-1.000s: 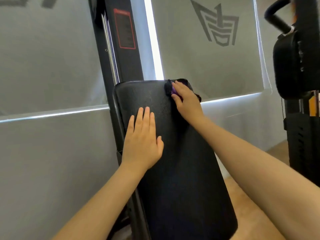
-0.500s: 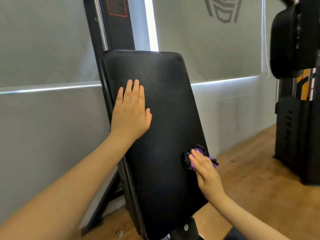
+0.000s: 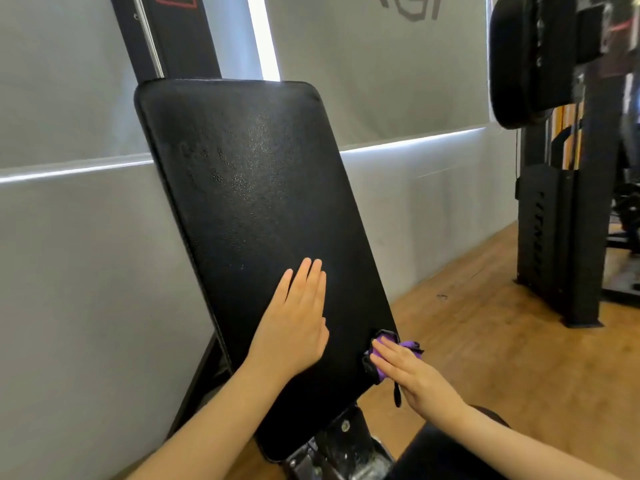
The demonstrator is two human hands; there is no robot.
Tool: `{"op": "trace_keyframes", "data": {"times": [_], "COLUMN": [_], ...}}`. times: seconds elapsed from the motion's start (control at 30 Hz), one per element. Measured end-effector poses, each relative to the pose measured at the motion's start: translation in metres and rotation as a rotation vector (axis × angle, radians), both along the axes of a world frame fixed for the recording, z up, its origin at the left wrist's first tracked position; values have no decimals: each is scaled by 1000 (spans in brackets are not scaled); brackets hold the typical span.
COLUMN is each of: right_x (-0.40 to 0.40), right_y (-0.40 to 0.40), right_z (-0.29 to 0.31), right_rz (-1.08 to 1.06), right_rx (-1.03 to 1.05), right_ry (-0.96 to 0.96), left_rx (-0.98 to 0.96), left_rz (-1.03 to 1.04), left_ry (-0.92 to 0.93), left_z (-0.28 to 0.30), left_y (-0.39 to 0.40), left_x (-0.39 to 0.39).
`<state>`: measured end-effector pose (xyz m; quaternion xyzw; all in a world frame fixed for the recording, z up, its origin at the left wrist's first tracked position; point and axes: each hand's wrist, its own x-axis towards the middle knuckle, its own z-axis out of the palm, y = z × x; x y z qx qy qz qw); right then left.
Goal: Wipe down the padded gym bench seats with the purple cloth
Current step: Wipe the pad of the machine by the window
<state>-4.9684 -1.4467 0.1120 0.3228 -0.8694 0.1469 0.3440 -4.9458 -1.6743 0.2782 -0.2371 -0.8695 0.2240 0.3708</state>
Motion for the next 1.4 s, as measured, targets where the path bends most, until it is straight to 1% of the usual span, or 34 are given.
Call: {"op": "trace_keyframes", "data": {"times": [0.1, 0.17, 0.27, 0.33, 0.43, 0.5, 0.6, 0.67, 0.73, 0.83, 0.93, 1.03, 1.1, 1.2, 1.4], "right_x": [2, 2, 0, -3, -13, -24, -50, -67, -79, -102, -120, -119, -113, -100, -61], "right_y": [7, 11, 13, 10, -5, -19, -38, -49, -61, -77, -87, -83, -76, -65, -44], "right_z": [5, 5, 9, 29, 94, 153, 248, 306, 356, 395, 383, 346, 318, 263, 133], "right_rz": [-7, -46, -74, -74, -87, -69, -43, -28, 11, 58, 81, 75, 76, 90, 7], "right_rx": [-5, -64, -239, -371, -507, -559, -544, -502, -479, -468, -563, -668, -672, -655, -613], "right_ry": [10, -12, -25, -22, 42, 72, 129, 205, 255, 262, 252, 262, 257, 234, 95], "left_rx": [-10, -7, -12, -13, 23, 63, 162, 189, 174, 167, 171, 162, 153, 155, 175], "left_rz": [-16, 4, 10, 5, -68, -102, -1, 124, 193, 163, 138, 150, 165, 161, 148], "left_ry": [12, 7, 28, 19, -5, 58, 214, 229, 251, 290, 331, 329, 328, 320, 293], "left_z": [-2, -2, -1, 0, 5, 32, 102, 134, 139, 132, 133, 130, 130, 131, 131], "left_y": [1, 1, 0, 0, 0, -1, -10, -18, -20, -19, -21, -20, -19, -19, -18], "left_x": [-2, -2, -3, -3, -3, -8, -28, -35, -41, -45, -47, -48, -48, -48, -44]}}
